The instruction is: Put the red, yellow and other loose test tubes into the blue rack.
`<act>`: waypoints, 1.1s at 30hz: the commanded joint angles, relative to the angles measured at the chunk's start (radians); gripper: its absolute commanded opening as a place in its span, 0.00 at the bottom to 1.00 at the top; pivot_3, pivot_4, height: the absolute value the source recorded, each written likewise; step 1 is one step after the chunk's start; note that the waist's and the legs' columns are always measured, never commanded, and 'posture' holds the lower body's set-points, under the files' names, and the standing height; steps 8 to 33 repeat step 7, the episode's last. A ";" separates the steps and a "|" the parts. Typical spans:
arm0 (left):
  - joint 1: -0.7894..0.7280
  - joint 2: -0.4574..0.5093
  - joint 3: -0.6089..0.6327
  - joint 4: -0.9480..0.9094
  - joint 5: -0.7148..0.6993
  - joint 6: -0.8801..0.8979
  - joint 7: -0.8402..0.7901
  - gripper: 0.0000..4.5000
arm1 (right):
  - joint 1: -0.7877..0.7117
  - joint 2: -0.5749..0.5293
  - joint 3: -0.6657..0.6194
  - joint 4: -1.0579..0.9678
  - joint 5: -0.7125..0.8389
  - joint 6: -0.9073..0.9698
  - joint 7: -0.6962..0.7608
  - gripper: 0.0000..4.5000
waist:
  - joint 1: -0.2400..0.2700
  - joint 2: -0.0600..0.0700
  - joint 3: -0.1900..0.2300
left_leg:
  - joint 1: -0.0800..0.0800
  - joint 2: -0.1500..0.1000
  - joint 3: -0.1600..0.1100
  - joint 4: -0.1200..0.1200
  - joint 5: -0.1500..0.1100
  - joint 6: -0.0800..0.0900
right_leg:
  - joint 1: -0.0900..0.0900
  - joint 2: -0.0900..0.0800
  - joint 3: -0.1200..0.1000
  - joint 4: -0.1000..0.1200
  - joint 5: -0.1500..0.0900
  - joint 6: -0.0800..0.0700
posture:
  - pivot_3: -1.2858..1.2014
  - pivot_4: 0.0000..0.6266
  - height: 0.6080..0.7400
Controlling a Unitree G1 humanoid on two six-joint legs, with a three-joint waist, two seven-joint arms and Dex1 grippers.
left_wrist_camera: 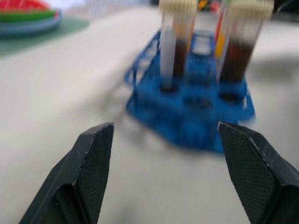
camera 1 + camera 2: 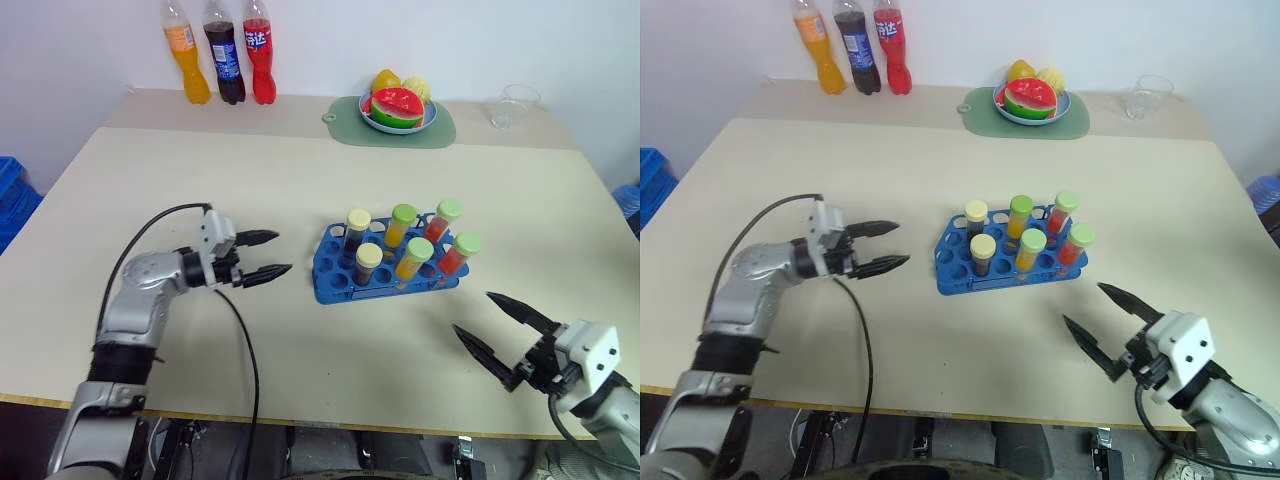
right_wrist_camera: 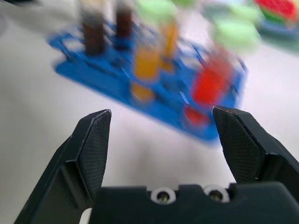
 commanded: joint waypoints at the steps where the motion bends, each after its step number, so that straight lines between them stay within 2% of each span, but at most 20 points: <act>1: 0.050 0.034 0.040 -0.095 -0.044 0.030 -0.003 0.81 | 0.027 0.013 -0.061 0.020 0.034 -0.035 0.020 0.86 | -0.001 0.000 0.000 | 0.000 0.000 0.000 0.000 0.000 0.000 | 0.000 0.000 0.000 0.000 0.000 0.000 | 0.52 0.24 1.00; 7: 0.117 0.058 0.058 -0.164 -0.086 0.086 0.016 0.81 | 0.028 0.008 -0.101 0.084 0.044 -0.048 0.040 0.86 | -0.002 0.000 0.000 | 0.001 0.001 0.001 0.000 0.000 0.000 | 0.000 0.000 0.000 0.000 0.000 0.000 | 0.52 0.24 1.00; 33: 0.117 0.058 0.058 -0.164 -0.086 0.086 0.016 0.81 | 0.028 0.008 -0.101 0.084 0.044 -0.048 0.040 0.86 | -0.002 0.000 0.000 | 0.001 0.001 0.001 0.000 0.000 0.000 | 0.000 0.000 0.000 0.000 0.000 0.000 | 0.52 0.24 1.00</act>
